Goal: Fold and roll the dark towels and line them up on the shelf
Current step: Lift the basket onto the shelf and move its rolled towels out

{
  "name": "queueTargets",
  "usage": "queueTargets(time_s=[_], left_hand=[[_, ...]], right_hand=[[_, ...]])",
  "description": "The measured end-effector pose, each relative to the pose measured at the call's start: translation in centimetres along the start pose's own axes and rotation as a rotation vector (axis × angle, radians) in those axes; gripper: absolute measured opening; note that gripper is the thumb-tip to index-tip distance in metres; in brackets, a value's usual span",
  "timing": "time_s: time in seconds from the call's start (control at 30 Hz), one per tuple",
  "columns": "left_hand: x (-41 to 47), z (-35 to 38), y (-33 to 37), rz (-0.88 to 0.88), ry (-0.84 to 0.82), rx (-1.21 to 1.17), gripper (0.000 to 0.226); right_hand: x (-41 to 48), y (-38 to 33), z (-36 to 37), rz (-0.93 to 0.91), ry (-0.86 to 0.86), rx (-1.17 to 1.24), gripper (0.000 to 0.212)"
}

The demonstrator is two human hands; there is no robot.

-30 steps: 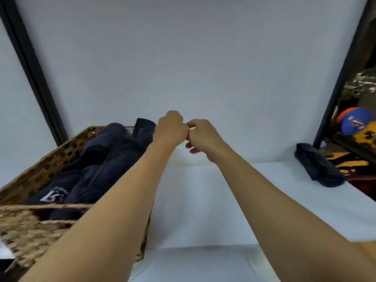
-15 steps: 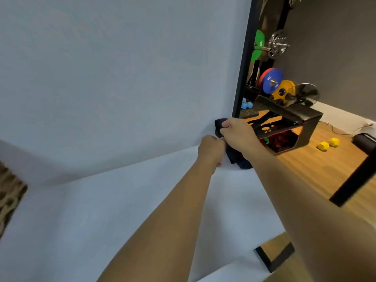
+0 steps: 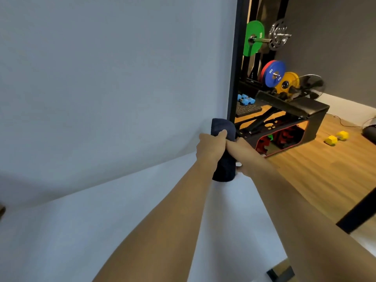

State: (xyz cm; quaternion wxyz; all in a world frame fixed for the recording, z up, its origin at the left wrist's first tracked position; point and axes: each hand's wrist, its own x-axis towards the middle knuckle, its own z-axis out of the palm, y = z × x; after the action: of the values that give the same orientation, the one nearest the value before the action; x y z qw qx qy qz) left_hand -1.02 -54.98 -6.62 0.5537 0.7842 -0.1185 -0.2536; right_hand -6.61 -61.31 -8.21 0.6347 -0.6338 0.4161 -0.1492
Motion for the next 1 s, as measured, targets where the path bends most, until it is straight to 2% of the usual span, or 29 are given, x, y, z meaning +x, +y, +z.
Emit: queueTargets(time_s=[0.07,0.23,0.3,0.5,0.63,0.77,0.83,0.93,1.0], left_hand=[[-0.9,-3.2,0.7,0.049,0.032,0.033,0.048],[-6.1,-14.6,2.2,0.149,0.098,-0.001,0.038],[-9.0,-19.7,2.4,0.222,0.183,-0.027,0.029],[-19.0,-35.7,1.3,0.34,0.526,0.014,0.023],[-26.1,-45.7,-0.4,0.329,0.704,0.082,0.021],[-32.5,-54.0,-3.0,0.261,0.817,0.118,0.022],[-34.7,-57.0,-4.7,0.229,0.844,0.123,0.019],[-36.4,-59.8,-7.7,0.161,0.839,0.088,0.025],[-36.7,-60.9,-9.7,0.094,0.803,0.071,0.025]], right_hand=[[-2.1,-1.0,1.4,-0.032,-0.084,0.049,0.033],[-10.0,-4.9,7.1,-0.252,-0.306,0.03,0.021],[-13.9,-6.5,10.5,-0.325,-0.403,0.017,0.023],[-26.4,-9.9,22.4,-0.501,-0.677,0.009,0.031],[-34.2,-10.6,30.0,-0.532,-0.803,0.026,0.048],[-41.2,-10.5,36.5,-0.572,-0.909,-0.038,0.053],[-43.9,-10.1,39.2,-0.59,-0.937,-0.128,0.057],[-46.6,-9.0,42.0,-0.61,-0.948,-0.266,0.049],[-47.5,-8.1,43.0,-0.608,-0.933,-0.376,0.06]])
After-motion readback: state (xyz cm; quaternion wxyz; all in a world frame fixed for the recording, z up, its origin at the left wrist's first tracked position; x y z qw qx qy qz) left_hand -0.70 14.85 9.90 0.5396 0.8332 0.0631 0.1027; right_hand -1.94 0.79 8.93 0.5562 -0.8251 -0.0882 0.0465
